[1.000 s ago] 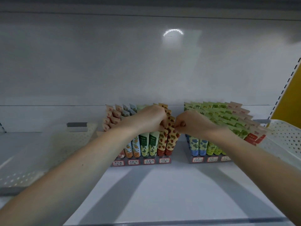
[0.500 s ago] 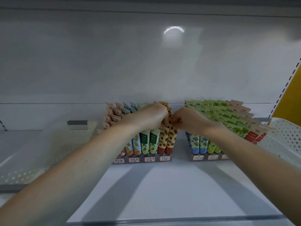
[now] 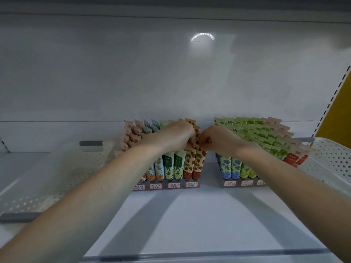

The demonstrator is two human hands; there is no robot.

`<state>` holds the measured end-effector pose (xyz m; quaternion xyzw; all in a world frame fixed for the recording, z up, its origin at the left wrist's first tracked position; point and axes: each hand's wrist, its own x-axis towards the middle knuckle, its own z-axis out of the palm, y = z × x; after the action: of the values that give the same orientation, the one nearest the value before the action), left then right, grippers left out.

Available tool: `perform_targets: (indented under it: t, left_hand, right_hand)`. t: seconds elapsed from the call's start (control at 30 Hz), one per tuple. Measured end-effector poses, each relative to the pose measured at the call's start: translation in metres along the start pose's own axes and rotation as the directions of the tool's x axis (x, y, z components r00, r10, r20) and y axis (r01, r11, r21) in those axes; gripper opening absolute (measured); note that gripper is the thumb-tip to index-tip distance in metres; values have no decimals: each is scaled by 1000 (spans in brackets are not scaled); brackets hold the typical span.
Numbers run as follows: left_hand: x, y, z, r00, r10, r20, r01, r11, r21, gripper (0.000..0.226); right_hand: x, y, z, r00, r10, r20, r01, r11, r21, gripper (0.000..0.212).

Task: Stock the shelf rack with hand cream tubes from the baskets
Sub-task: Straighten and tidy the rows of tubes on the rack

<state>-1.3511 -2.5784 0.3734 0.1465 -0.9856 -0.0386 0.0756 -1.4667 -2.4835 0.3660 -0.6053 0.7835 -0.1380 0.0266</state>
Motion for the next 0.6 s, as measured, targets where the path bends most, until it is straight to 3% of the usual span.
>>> perform_targets:
  t: [0.27, 0.47, 0.6]
  left_hand:
    - [-27, 7, -4, 938, 1, -348, -18, 999, -48, 19]
    - [-63, 34, 13, 900, -39, -434, 16, 998, -57, 24]
    - [-98, 45, 29, 897, -59, -439, 35, 997, -63, 23]
  right_hand:
    - [-5, -2, -11, 998, -17, -56, 19, 999, 37, 22]
    - [-23, -8, -18, 983, 29, -183, -14, 996, 85, 21]
    - [-47, -6, -15, 982, 70, -175, -59, 996, 69, 24]
